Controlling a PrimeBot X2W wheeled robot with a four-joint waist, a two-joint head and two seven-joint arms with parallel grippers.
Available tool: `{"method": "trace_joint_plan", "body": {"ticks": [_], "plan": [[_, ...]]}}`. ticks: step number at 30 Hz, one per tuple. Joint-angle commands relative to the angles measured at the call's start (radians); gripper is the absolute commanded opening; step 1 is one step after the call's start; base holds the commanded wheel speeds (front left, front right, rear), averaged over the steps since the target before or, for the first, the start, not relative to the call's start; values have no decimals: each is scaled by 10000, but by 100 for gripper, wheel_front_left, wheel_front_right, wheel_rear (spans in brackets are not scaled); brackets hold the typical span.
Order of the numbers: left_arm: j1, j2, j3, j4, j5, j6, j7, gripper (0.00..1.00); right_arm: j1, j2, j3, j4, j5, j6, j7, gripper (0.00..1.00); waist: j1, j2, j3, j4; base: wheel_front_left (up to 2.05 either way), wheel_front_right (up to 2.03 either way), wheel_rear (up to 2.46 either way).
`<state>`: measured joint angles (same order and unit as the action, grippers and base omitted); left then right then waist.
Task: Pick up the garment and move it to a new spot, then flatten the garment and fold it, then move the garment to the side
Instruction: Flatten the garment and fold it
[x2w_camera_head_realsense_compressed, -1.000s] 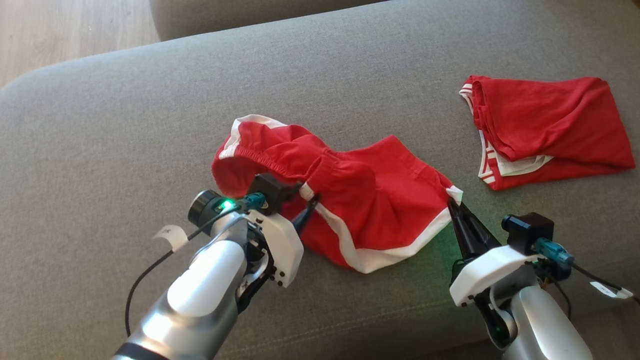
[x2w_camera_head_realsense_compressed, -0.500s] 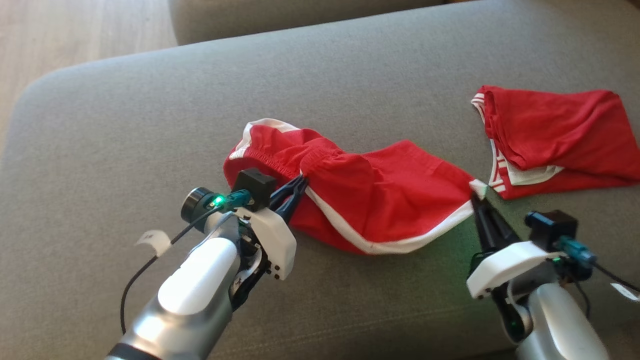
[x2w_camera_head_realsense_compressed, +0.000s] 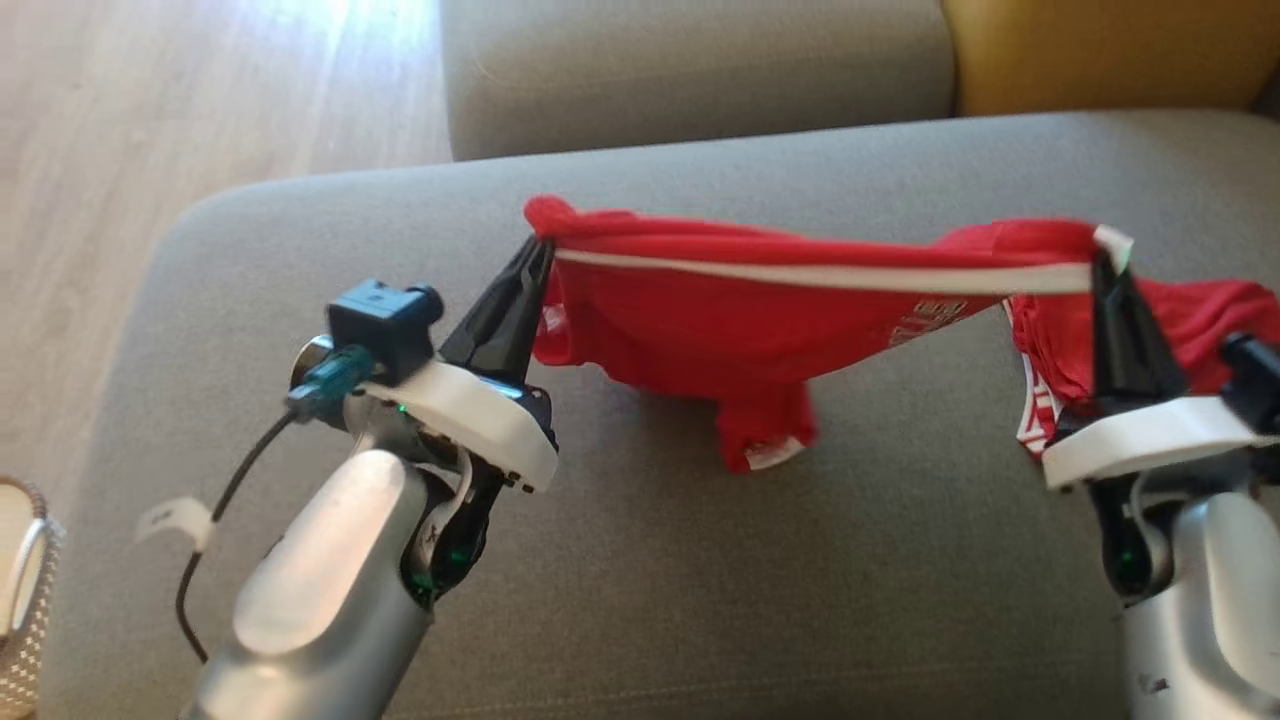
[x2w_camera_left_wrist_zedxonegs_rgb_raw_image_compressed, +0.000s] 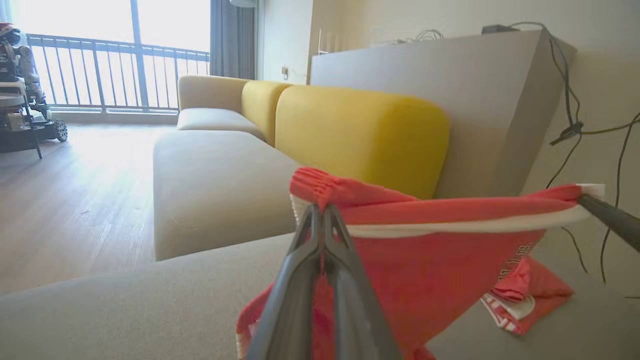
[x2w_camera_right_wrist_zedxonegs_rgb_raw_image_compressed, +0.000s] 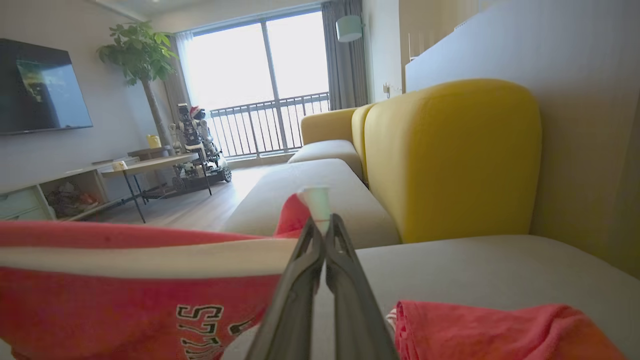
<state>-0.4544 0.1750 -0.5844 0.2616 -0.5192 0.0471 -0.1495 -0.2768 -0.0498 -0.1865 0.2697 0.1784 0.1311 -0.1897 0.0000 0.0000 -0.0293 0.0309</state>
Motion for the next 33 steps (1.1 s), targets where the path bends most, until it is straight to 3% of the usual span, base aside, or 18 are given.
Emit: {"method": "trace_joint_plan", "body": {"ticks": [1,9,12,16,26,33], "plan": [[-291,241,520,-373,-62,129,-7,0,-394,-5,119,-401,54,-4,21,0,0,0,-166,144,0,0,0],[1095,315,1192,-2942,-496,1309,67,0,632,-5,-93,-2341,888,-4,719,0,0,0,-675,254,0,0,0],[1844,290,1247,-3762,-436,1817,-32,0,1041,-5,-334,-2825,2136,-4,827,0,0,0,-822,160,0,0,0],[2792,165,1311,-4537,-632,2299,-49,0,1417,-5,-251,-2665,4684,-4,964,0,0,0,-917,12,0,0,0],[3326,212,1224,-4739,-827,2444,125,0,1573,-5,485,-2216,5739,-4,1263,0,0,0,-685,-102,0,0,0],[2276,235,1483,-4048,-1261,2109,601,0,-95,-5,1000,-1906,4664,-4,2101,0,0,0,-141,-167,0,0,0]]}}
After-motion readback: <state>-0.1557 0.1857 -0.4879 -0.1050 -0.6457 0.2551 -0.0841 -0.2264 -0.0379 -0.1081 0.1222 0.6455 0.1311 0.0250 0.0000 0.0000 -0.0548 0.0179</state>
